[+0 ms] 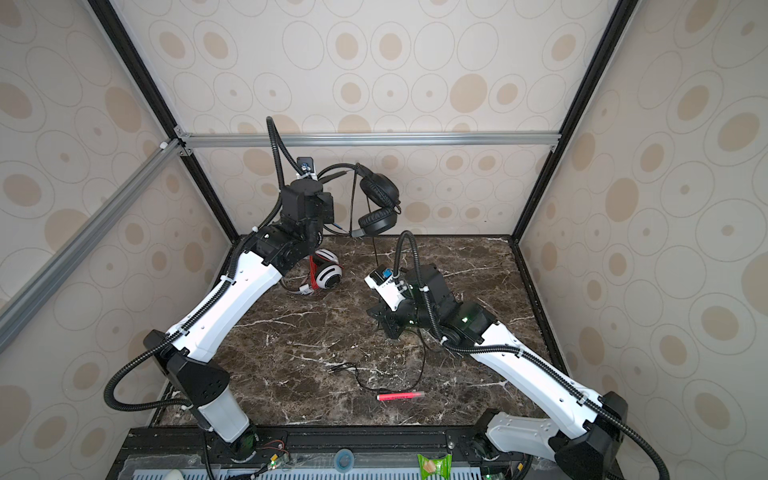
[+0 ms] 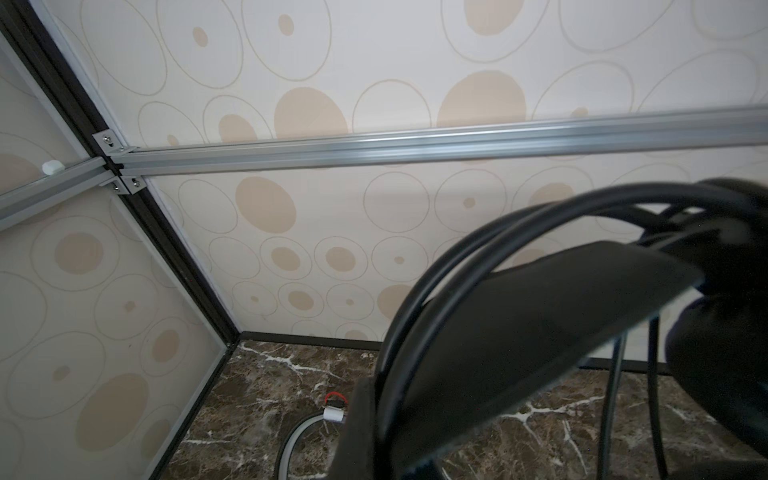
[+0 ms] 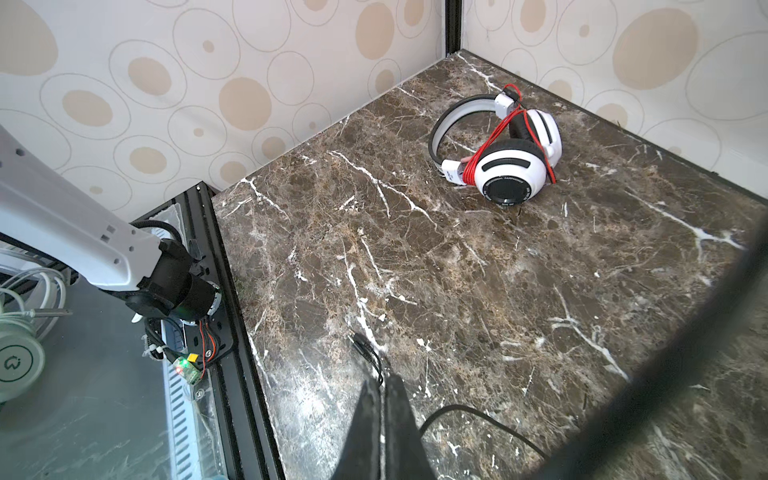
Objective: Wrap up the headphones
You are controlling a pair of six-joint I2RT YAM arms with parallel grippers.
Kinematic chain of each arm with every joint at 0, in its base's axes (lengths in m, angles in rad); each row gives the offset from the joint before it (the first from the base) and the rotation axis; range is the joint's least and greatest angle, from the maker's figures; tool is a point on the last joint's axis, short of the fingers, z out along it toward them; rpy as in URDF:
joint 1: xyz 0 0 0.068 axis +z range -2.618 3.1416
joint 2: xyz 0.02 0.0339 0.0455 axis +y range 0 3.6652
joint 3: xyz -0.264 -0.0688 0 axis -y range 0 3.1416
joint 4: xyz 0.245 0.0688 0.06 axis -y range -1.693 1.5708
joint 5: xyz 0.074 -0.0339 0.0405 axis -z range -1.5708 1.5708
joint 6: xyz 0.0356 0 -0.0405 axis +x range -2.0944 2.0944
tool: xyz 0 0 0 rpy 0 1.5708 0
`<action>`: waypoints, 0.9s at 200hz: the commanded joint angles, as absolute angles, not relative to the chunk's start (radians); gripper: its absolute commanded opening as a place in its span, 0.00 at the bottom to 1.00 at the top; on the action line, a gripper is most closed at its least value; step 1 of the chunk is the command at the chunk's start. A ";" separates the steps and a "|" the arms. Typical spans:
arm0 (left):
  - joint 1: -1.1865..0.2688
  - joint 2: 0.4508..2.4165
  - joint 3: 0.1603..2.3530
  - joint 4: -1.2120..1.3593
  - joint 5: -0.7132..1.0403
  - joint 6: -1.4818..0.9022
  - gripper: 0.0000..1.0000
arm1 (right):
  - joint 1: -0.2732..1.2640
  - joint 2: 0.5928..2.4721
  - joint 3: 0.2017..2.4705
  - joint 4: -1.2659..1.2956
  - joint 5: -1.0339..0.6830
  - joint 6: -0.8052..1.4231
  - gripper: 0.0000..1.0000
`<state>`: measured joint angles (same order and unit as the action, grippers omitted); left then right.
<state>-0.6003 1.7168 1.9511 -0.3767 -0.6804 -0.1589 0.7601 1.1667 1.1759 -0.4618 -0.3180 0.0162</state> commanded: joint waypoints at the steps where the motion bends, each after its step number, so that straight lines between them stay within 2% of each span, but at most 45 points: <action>1: -0.602 1.696 1.963 -0.298 -0.732 -0.141 0.00 | 0.766 1.158 1.215 -0.505 -0.343 -0.015 0.01; 39: -0.592 1.703 1.992 -0.337 -0.676 -0.235 0.00 | 0.767 1.192 1.211 -0.495 -0.381 0.004 0.00; 98: -0.544 1.786 2.242 -0.483 -0.547 -0.475 0.00 | 0.801 1.189 1.144 -0.464 -0.376 0.023 0.00; 180: -0.532 1.792 2.211 -0.451 -0.496 -0.586 0.00 | 0.858 1.232 1.105 -0.414 -0.328 0.040 0.00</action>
<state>-0.5430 1.8038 2.1910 -0.5346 -0.4915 -0.4839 0.8364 1.2175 1.1194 -0.4320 -0.3347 0.0349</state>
